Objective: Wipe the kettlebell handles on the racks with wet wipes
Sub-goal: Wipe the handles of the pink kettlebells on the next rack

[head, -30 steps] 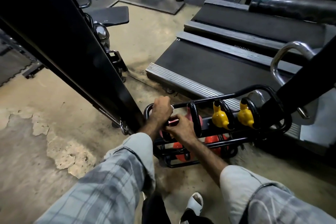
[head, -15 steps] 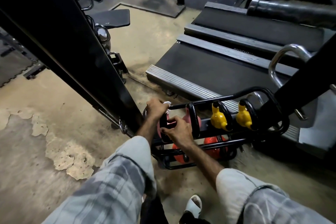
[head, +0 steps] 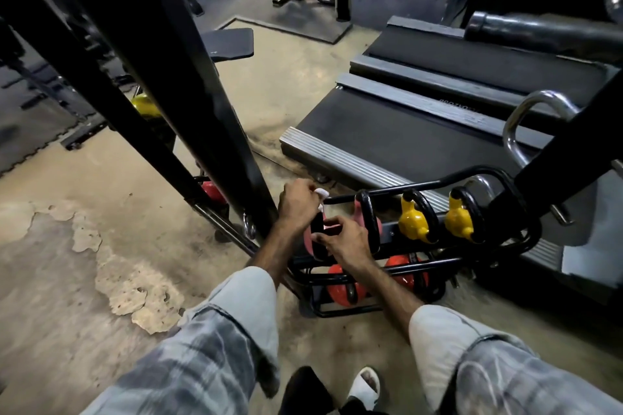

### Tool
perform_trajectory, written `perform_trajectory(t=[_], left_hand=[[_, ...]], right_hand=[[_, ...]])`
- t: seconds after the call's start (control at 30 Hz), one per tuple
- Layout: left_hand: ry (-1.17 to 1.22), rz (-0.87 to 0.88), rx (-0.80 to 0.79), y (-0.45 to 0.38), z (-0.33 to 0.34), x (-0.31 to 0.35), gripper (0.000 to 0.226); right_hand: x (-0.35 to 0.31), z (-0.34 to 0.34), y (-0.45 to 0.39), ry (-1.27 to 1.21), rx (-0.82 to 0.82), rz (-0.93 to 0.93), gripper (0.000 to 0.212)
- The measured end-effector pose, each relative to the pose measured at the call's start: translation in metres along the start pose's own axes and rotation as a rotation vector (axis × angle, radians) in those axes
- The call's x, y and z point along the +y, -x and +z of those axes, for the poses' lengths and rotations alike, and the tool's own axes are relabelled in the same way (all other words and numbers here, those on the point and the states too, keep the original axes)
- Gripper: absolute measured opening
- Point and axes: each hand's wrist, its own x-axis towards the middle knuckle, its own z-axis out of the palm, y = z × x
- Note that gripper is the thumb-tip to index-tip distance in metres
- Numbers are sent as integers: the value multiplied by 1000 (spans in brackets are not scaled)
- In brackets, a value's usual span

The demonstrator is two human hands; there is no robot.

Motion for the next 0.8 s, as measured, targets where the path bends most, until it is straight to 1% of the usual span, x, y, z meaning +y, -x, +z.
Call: perform_trajectory(t=[0.07, 0.1, 0.2, 0.27, 0.33, 0.4, 0.47, 0.53, 0.6, 0.63, 0.67, 0.7, 0.77, 0.8], left_hand=[[50, 14, 15, 1, -6, 0, 21], [111, -15, 14, 4, -9, 2, 22], [409, -147, -41, 17, -14, 6, 21], [598, -176, -105, 30, -16, 11, 14], [746, -165, -204, 43, -13, 20, 8], [814, -131, -297, 54, -6, 28, 4], [830, -86, -385, 61, 0, 35, 14], [824, -75, -497, 63, 6, 40, 25], [764, -91, -540, 63, 13, 42, 37], [746, -105, -524, 63, 16, 42, 37], [733, -100, -486, 60, 19, 39, 31], [683, -57, -429, 57, 22, 36, 23], [454, 79, -336, 47, 28, 26, 14], [321, 155, -321, 45, 28, 25, 17]], right_hand=[[-6, -3, 8, -43, 2, -19, 46], [-7, -6, 11, -74, 12, -34, 42], [-15, -20, 26, -172, 144, -121, 32], [-20, -33, 37, -201, 207, -173, 32], [-22, -47, 47, -244, 204, -185, 37], [-21, -57, 55, -261, 195, -201, 41], [-17, -64, 60, -279, 265, -193, 41], [-10, -72, 60, -285, 395, -160, 31], [1, -80, 59, -276, 485, -112, 21], [7, -84, 59, -278, 525, -68, 18], [13, -88, 59, -278, 562, -18, 16], [18, -93, 59, -256, 589, 36, 11], [30, -101, 56, -169, 606, 113, 10], [36, -103, 54, -129, 584, 122, 12]])
